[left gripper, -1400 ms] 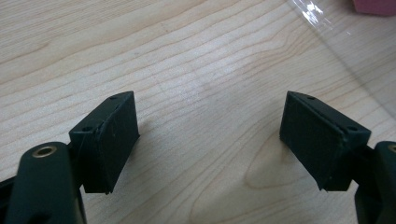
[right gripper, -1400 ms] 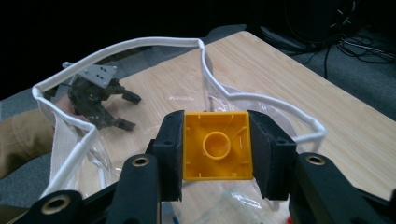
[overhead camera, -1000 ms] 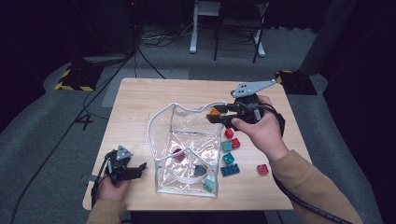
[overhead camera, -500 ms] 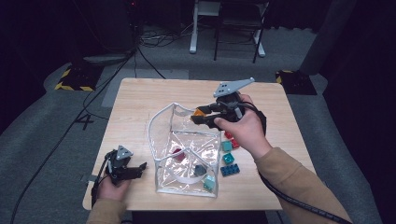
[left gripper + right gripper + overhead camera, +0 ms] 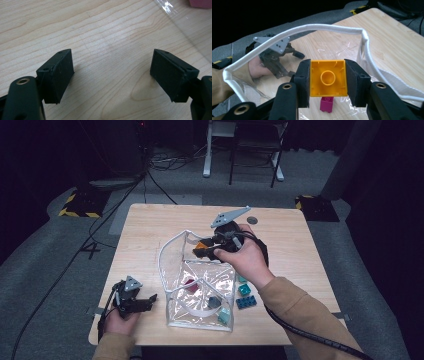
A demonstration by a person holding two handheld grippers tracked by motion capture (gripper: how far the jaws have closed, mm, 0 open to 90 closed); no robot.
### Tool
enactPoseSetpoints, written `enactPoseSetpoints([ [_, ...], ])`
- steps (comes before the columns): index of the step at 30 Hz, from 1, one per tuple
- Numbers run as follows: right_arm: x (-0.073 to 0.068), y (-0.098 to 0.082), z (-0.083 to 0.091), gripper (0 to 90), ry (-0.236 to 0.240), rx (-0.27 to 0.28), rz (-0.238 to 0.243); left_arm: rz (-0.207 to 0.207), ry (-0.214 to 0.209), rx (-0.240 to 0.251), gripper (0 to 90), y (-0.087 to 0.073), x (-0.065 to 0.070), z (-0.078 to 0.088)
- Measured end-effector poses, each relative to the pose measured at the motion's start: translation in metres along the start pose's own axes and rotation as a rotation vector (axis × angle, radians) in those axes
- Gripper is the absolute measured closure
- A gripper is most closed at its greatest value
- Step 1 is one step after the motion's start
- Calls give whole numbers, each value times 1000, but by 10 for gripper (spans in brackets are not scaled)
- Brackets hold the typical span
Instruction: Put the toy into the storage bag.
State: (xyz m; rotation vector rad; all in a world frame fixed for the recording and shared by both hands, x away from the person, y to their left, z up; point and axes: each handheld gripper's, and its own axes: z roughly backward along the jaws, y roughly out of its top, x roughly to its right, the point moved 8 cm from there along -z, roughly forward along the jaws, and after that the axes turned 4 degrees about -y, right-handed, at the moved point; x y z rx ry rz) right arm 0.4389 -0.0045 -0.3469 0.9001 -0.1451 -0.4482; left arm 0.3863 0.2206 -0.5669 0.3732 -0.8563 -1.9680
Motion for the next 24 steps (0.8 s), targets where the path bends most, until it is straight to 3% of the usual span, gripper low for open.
enactPoseSetpoints([
  [12,-3,-19,-17,585,23,-110,5,0,0,0,193,0,0,0],
  [14,-4,-23,-19,533,32,-133,-1,0,0,1,193,0,0,0],
  [17,-4,-22,-20,347,15,-123,-5,0,0,0,193,0,0,0],
  [24,-6,-11,-5,299,3,-49,18,0,0,0,192,0,0,0],
])
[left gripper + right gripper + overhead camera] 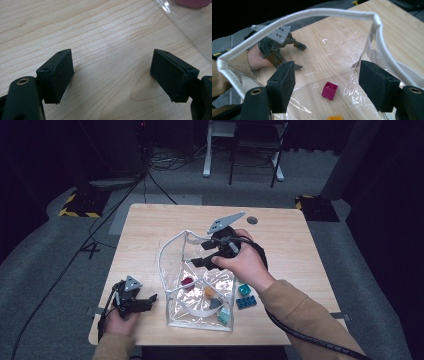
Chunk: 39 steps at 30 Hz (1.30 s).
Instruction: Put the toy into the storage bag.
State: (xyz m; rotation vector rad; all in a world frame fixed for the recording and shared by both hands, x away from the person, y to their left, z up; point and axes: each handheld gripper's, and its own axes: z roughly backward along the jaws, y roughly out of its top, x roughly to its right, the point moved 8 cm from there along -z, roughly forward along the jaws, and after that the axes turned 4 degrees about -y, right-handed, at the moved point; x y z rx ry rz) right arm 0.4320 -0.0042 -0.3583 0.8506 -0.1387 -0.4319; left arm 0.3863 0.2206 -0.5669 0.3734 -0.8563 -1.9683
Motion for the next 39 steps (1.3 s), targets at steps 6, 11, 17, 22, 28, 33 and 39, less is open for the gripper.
enactPoseSetpoints([
  [6,2,3,21,299,-11,48,0,-1,0,1,192,0,0,0],
  [11,8,-1,41,299,-32,79,-8,1,-1,0,193,0,0,0],
  [17,22,-6,65,299,-73,113,-32,-2,-1,1,191,0,0,0],
  [22,35,-12,83,297,-113,139,-57,-13,-6,-3,187,1,-1,-1],
  [28,50,-18,94,297,-149,151,-88,-12,-9,-4,185,1,-1,-1],
  [33,63,-22,102,297,-179,156,-107,-12,-9,-4,185,1,-1,-1],
  [39,80,-25,116,303,-225,174,-136,-13,-8,-4,185,1,-1,-1],
])
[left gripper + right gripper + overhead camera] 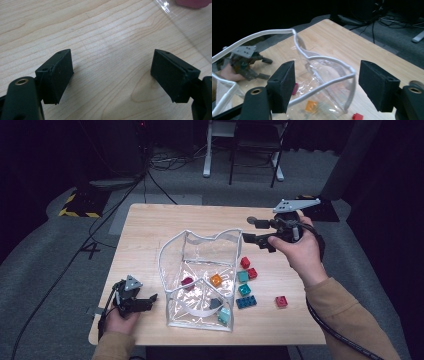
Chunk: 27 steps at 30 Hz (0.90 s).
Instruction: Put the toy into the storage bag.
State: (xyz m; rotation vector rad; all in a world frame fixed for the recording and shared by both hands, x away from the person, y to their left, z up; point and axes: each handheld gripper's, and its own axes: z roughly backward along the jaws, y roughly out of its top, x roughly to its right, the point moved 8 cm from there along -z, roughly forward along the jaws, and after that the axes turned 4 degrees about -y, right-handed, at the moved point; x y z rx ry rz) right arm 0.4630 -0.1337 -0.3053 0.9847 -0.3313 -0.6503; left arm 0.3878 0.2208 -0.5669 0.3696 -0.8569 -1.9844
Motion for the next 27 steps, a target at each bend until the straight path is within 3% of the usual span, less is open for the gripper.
enactPoseSetpoints([
  [11,38,-12,-2,297,-75,5,-50,0,0,-2,185,0,0,0],
  [19,58,-31,-21,297,-103,-3,-74,0,-2,-5,185,0,0,0],
  [27,68,-58,-43,298,-111,-43,-96,1,-2,-4,185,0,0,0],
])
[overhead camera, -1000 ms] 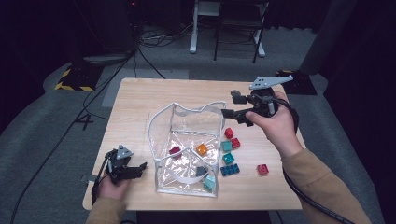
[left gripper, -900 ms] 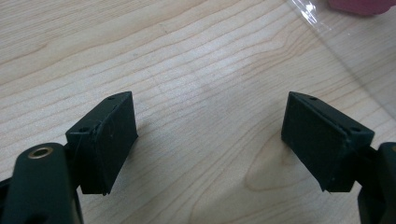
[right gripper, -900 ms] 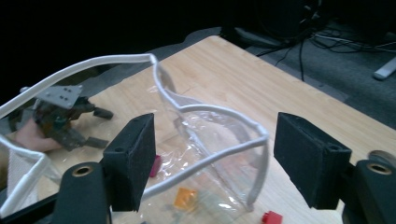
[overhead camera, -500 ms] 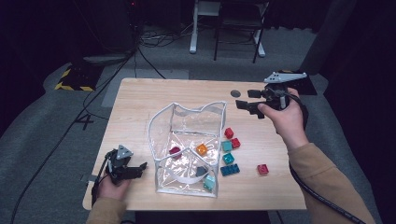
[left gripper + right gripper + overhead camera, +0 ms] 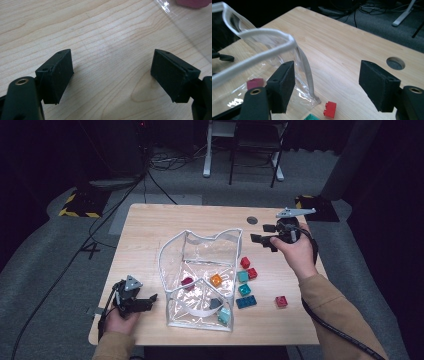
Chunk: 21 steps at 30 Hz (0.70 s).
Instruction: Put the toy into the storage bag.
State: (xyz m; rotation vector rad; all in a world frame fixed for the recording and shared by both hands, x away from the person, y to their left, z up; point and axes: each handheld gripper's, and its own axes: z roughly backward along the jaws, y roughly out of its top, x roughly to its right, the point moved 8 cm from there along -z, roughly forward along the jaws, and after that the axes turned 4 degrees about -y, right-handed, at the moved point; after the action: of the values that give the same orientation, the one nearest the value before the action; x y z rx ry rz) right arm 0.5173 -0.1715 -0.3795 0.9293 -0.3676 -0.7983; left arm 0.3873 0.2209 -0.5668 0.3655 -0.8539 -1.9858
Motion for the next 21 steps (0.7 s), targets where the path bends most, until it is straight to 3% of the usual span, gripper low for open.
enactPoseSetpoints([
  [14,11,-50,-45,314,-11,-89,-37,0,0,0,185,0,0,0],
  [21,14,-72,-65,377,-25,-130,-21,0,1,1,185,0,0,0],
])
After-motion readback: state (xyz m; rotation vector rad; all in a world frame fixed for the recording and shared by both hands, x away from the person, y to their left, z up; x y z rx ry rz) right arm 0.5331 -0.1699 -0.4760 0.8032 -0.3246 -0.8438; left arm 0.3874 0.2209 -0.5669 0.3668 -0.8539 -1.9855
